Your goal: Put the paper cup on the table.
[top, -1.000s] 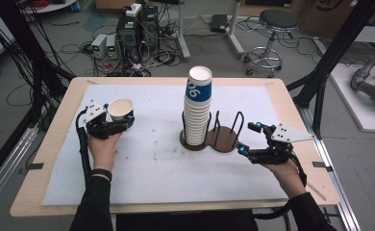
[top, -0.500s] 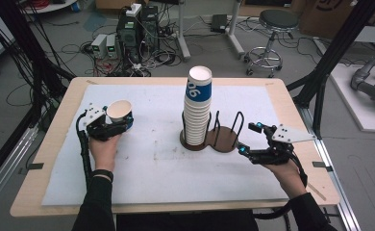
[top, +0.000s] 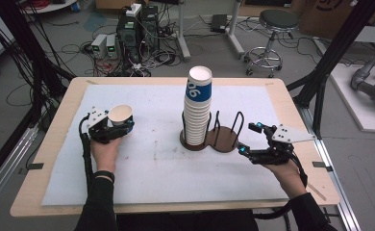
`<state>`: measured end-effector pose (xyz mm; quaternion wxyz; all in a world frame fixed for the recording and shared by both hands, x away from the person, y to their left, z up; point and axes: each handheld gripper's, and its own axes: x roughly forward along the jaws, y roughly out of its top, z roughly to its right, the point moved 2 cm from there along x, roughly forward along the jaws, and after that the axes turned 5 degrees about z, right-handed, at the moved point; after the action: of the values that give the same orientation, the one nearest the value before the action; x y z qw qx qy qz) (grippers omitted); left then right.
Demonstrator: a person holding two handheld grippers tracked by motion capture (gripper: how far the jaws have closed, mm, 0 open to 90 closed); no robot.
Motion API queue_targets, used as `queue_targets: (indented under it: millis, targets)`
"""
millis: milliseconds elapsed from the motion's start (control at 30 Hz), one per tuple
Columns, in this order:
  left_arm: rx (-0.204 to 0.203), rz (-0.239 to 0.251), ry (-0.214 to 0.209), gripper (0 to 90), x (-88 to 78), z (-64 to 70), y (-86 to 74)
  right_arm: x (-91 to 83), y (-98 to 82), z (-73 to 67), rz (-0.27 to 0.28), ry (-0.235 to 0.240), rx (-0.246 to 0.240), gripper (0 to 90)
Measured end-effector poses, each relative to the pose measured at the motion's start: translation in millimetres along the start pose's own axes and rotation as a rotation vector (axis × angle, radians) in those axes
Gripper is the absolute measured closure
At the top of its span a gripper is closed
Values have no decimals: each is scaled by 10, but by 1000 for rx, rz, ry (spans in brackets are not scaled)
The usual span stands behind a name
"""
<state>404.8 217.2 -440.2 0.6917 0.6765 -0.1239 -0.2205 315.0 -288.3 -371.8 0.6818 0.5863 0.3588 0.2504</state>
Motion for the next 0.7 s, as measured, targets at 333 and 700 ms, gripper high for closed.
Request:
queue_targets:
  millis: [333, 700]
  targets:
    - [7, -40, 9, 193, 24, -12, -41, -2, -1, 3, 0, 0, 5, 196]
    - [27, -71, 9, 174, 14, 14, -36, -1, 19, -4, 8, -2, -1, 196]
